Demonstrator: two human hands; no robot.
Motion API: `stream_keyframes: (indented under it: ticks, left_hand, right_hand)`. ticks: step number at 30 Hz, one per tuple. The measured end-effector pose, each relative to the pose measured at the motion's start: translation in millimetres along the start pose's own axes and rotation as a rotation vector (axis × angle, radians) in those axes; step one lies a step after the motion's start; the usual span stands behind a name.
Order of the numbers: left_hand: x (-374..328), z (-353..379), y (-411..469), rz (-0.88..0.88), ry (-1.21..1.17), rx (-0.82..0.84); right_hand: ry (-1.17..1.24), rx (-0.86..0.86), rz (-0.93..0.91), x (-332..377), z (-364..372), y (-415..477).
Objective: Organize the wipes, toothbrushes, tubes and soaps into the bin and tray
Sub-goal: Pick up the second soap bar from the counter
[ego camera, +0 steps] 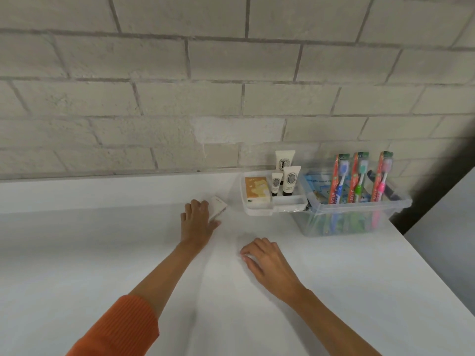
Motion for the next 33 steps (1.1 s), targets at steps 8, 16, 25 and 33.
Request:
stream_keyframes:
  ticks: [8,16,25,33]
  left_hand:
    - [-1,-7,-12,0.104,0.251,0.017]
    - [3,-29,-52,-0.019,-0.032,0.270]
    - [-17,-34,-112,-0.167,-0.696,0.700]
    - [-65,-58,-134,0.028,-0.665,0.813]
  right_hand:
    - [0.020,0.046,0.039,-4,8,-9]
    - [0.076,0.085,0.090,7,2,-14]
    - [0.419,0.101,0.260,32,-38,-29]
    - [0.408,-0.059,0.236,31,-75,-50]
Point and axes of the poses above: each hand's wrist, its own y-axis towards the middle knuckle, its own z-axis out of the palm, x = y × z, the point moved 4 cm from there along y, towards the middle knuckle, and after that the axes turned 7 degrees about -z, right-handed, at the moved point
